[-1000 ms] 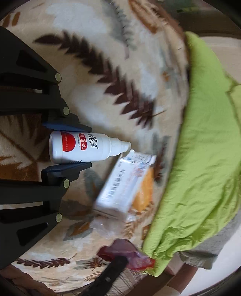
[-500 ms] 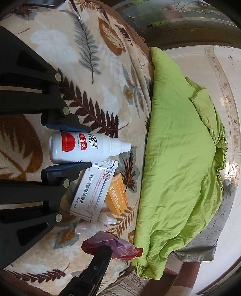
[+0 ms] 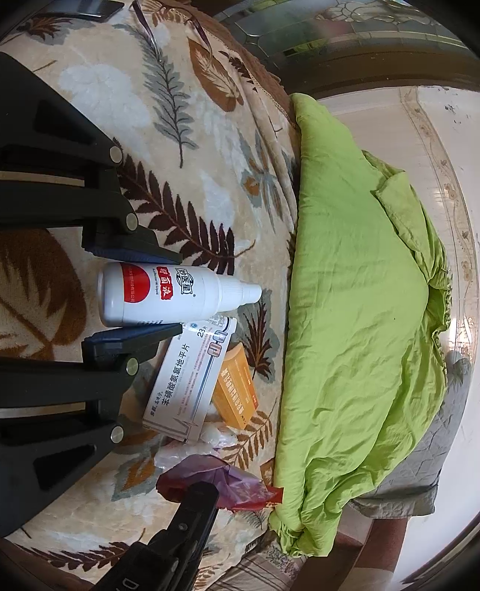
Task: Collect trash
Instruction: 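Lift the spray bottle with the left gripper while the right holds the wrapper, then carry bottle and wrapper to the red basket and open both grippers over it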
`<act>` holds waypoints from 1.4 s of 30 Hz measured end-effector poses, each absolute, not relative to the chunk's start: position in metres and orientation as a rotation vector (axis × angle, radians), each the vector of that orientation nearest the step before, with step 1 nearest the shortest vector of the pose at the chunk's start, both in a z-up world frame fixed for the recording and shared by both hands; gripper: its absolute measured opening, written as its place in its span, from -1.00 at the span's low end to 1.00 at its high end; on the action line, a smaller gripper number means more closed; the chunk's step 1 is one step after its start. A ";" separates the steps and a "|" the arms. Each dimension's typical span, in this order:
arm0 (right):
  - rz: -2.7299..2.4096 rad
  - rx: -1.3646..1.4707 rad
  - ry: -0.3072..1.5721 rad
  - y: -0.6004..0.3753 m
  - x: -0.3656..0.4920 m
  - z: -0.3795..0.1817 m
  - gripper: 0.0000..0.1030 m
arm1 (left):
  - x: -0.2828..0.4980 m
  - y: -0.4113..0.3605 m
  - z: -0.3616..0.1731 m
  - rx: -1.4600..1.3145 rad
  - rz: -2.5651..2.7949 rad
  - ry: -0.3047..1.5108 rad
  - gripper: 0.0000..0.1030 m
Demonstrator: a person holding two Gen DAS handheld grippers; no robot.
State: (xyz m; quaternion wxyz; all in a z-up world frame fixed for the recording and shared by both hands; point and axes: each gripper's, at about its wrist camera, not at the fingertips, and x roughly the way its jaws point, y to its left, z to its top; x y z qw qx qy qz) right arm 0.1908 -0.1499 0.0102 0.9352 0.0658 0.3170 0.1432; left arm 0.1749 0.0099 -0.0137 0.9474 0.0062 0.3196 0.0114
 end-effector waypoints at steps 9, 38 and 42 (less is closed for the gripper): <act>0.278 0.175 0.619 -0.159 0.177 0.023 -0.59 | 0.167 0.006 -0.009 0.015 0.011 0.631 -0.44; 0.183 0.408 0.549 -0.295 -0.073 0.072 -0.59 | -0.014 -0.096 0.049 0.181 -0.303 0.558 -0.44; 0.145 0.445 0.548 -0.315 -0.089 0.070 -0.59 | -0.029 -0.115 0.053 0.208 -0.345 0.548 -0.44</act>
